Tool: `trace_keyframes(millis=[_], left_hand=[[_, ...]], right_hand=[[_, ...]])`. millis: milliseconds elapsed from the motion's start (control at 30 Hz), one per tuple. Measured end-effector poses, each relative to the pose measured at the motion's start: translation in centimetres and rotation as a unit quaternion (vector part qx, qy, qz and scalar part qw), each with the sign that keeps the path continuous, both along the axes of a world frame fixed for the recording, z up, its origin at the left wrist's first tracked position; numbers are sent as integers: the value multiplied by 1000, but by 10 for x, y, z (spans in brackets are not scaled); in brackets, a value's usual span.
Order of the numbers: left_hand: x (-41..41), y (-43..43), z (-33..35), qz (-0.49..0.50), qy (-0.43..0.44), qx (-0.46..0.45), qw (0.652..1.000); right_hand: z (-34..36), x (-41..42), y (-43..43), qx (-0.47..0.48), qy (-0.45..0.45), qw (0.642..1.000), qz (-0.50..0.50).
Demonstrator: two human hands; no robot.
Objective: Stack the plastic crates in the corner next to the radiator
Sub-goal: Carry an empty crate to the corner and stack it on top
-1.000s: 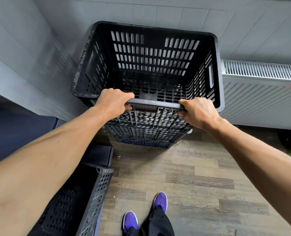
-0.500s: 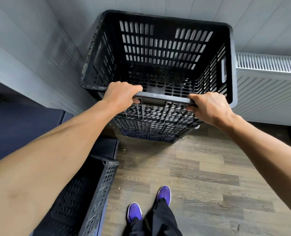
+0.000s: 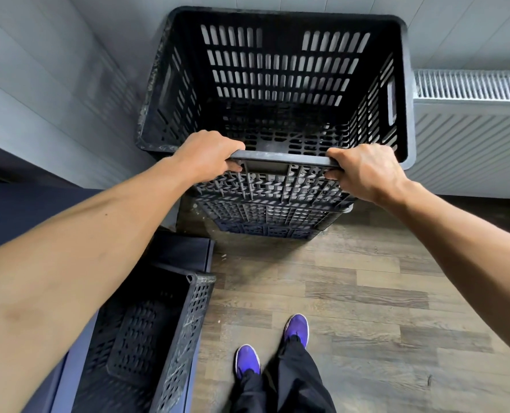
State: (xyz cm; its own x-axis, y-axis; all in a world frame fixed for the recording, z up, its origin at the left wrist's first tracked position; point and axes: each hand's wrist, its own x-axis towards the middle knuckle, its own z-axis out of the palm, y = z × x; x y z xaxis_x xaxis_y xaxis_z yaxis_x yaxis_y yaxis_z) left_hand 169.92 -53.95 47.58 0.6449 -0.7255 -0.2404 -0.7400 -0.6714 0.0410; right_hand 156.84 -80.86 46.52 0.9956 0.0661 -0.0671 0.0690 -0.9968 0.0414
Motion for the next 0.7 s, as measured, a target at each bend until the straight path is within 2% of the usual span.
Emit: trace_keyframes(millis=[700], left_hand=[[-4, 10, -15, -14, -60, -52, 997]], right_hand=[[5, 2, -2, 8, 15, 1000, 2]])
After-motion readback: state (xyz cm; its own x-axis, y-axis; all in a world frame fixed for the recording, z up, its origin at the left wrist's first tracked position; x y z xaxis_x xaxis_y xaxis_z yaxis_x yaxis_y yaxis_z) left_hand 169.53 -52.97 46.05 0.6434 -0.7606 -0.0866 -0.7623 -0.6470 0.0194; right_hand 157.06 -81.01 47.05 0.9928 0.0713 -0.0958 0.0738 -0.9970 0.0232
